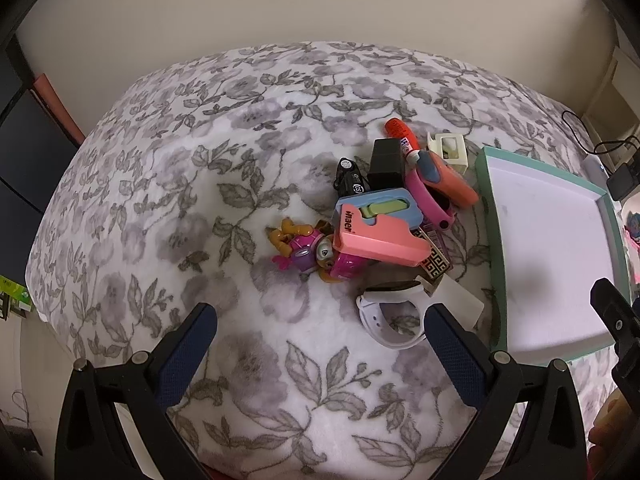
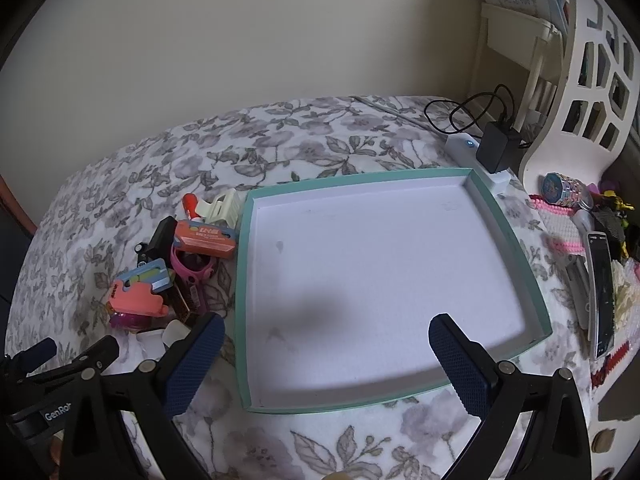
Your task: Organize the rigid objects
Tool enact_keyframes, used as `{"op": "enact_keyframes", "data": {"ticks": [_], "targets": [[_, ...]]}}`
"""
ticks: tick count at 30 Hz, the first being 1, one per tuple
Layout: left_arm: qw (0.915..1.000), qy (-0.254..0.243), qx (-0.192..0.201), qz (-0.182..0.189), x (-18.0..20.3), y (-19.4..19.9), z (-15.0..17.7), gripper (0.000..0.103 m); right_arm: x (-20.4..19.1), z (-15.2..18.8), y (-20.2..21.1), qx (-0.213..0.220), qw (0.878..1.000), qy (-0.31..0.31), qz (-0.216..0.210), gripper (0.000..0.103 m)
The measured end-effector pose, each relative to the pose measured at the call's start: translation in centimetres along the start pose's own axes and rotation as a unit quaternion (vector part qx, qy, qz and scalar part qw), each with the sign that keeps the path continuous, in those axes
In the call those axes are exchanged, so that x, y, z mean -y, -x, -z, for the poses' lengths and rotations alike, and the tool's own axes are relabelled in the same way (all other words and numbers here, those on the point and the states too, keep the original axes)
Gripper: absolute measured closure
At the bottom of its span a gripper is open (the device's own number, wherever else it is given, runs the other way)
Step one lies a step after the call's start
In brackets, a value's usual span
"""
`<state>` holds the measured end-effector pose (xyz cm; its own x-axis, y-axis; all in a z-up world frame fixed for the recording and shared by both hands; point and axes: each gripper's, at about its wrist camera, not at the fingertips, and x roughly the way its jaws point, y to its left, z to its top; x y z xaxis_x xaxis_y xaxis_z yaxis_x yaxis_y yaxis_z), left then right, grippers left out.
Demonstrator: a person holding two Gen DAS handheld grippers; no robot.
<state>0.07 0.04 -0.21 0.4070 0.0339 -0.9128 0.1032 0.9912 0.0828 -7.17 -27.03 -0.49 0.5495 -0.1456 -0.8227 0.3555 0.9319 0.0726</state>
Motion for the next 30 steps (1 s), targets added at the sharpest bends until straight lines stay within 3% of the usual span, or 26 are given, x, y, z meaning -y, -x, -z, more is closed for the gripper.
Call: {"op": "enact_keyframes", "data": {"ticks": [30], "targets": [[0.9999,0.010,0.005,0.002,-0.14,0.07,-0.26,0.000,0.00,0.02,-0.12,-0.006,1.000,0.000,-0.002,0.000]]}}
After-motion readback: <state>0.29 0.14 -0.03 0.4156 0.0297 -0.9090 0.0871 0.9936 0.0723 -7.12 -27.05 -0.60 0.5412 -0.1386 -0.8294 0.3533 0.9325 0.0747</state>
